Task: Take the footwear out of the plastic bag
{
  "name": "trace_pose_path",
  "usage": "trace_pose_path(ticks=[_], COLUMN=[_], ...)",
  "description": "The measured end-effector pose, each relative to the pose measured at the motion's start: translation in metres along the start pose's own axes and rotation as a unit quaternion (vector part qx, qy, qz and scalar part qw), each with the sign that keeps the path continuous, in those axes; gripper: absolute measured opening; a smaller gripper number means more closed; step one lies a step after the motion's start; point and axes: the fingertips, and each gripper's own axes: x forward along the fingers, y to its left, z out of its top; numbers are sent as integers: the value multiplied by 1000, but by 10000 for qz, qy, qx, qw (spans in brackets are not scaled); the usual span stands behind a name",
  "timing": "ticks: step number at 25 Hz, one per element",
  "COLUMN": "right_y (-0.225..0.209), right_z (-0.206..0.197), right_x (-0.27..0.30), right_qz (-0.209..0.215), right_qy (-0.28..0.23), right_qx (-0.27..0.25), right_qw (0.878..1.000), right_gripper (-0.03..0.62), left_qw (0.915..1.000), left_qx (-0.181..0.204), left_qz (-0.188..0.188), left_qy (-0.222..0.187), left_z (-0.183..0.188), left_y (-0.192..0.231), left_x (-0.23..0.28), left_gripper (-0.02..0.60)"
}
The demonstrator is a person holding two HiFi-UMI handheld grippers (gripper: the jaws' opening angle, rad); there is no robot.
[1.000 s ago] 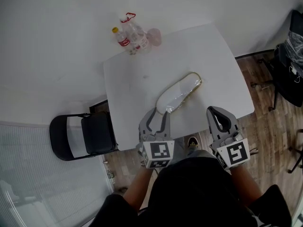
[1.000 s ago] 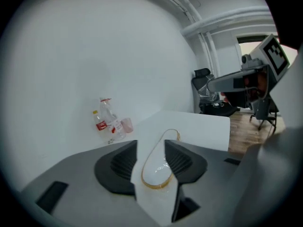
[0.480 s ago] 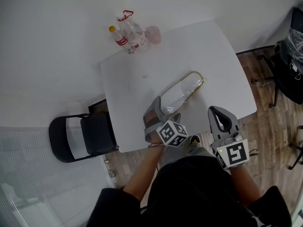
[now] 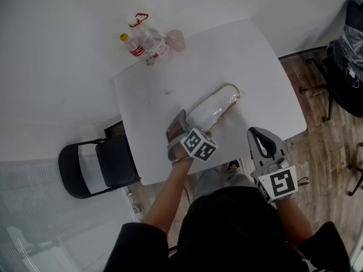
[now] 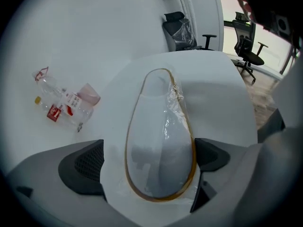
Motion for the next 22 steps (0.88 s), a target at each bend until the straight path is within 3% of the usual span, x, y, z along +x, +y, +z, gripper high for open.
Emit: trace_pose_path(ticks=[4,12,22], right_y=[-2,-4,-12], right_z=[-2,-5,-10], right_x=[4,14,29], right_qz=[22,97,96], right_qy=[36,82,166], right_qx=[66,154,260], right_qw=[10000,9998,9995], right_gripper=[18,18,18], left_qw=[9980,9886,9771], left_qx=[-27,-252,-224], left_qz=[-617,-1458,-2084], left_qy=[157,278,354], left_z=[1,-1,0], left_y=[-2,-4,-8], left_x=[8,19,26], left_gripper=[572,580,583])
